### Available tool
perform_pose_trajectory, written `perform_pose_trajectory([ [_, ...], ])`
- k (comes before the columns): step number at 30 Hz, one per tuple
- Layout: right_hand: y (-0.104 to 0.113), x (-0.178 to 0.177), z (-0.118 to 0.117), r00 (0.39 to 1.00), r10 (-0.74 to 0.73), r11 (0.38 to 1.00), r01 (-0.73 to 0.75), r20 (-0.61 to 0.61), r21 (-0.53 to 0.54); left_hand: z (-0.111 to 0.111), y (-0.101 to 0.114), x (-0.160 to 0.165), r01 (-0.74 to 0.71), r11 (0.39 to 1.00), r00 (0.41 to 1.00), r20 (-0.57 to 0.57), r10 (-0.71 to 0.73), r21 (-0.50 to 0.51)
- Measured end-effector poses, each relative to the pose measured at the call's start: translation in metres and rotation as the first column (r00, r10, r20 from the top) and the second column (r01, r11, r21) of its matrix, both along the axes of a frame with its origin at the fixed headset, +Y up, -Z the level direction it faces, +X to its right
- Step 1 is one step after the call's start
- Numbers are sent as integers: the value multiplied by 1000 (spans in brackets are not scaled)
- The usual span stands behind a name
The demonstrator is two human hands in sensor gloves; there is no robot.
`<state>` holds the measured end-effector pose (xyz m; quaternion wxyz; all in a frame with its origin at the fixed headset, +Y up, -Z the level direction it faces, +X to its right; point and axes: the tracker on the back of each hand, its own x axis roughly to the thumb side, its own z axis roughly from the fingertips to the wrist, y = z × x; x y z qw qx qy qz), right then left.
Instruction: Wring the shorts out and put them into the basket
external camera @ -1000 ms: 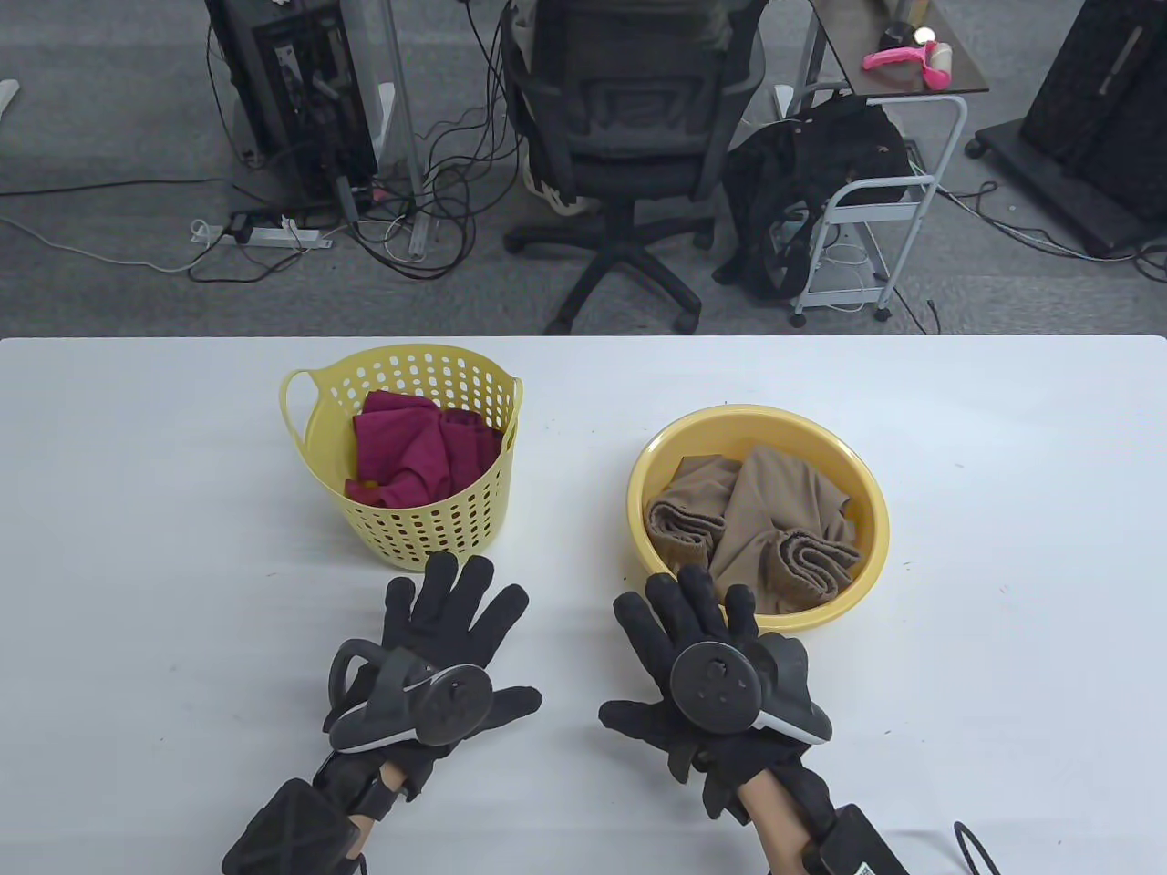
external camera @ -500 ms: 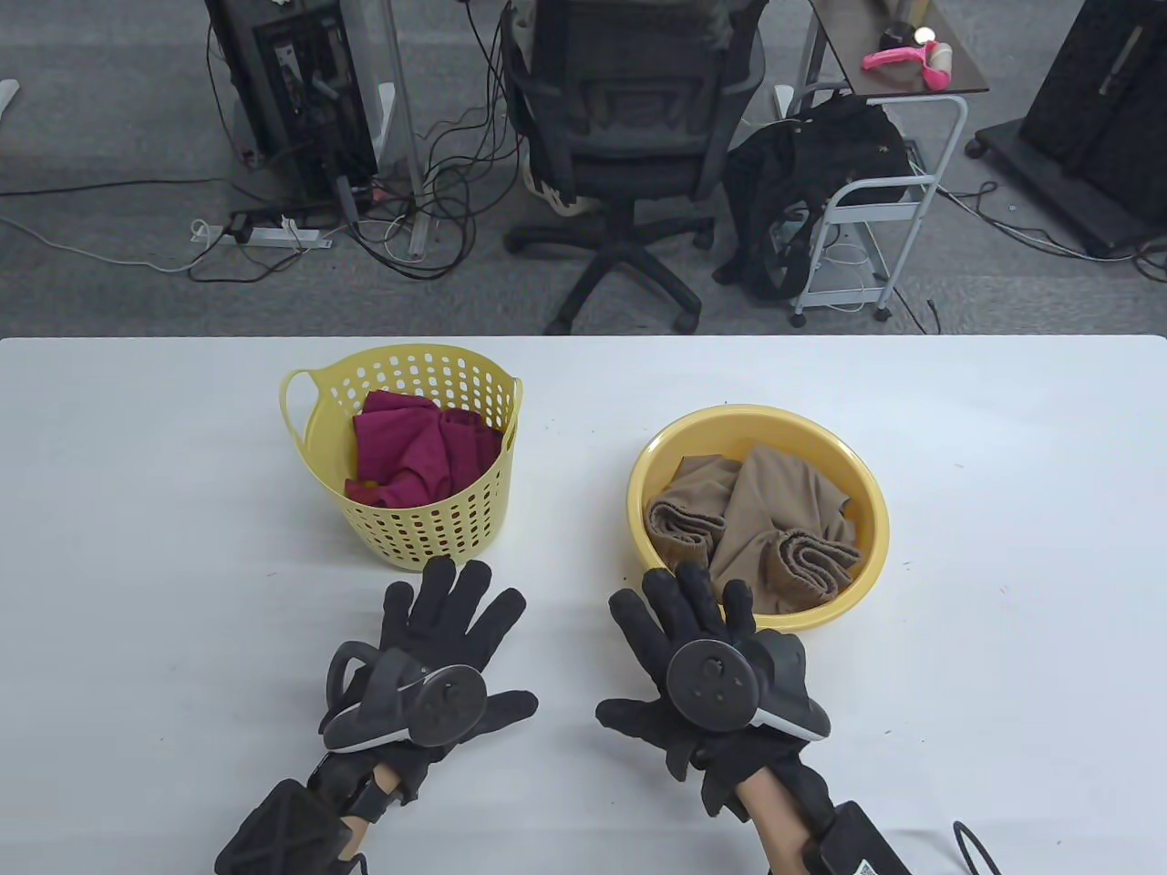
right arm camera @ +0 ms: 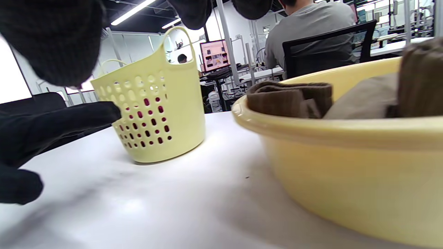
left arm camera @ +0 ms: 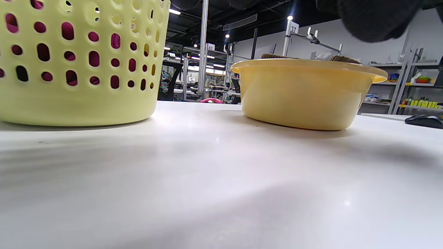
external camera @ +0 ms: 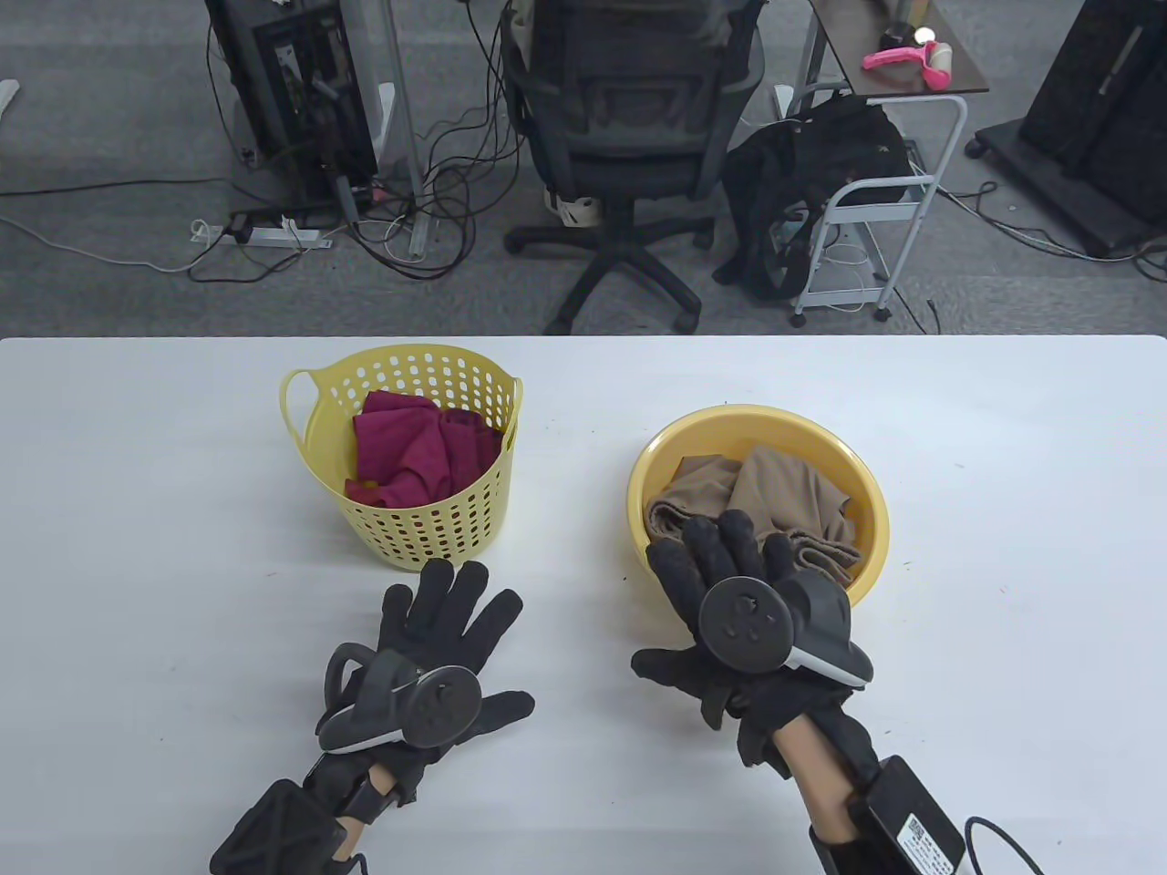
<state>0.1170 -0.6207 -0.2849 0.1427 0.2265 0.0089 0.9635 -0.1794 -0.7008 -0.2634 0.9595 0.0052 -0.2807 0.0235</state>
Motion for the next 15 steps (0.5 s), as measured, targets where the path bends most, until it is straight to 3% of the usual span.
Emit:
perform_pose_trajectory([
  [7,7,30,-15,996,55,997,-51,66,-50,1,0,0,5,1000,1000,5,-5,2],
  [15,-5,63,-36,981,125,987,-108,147,-118,2,0,-1,-1,1000,1000,10,1,7],
])
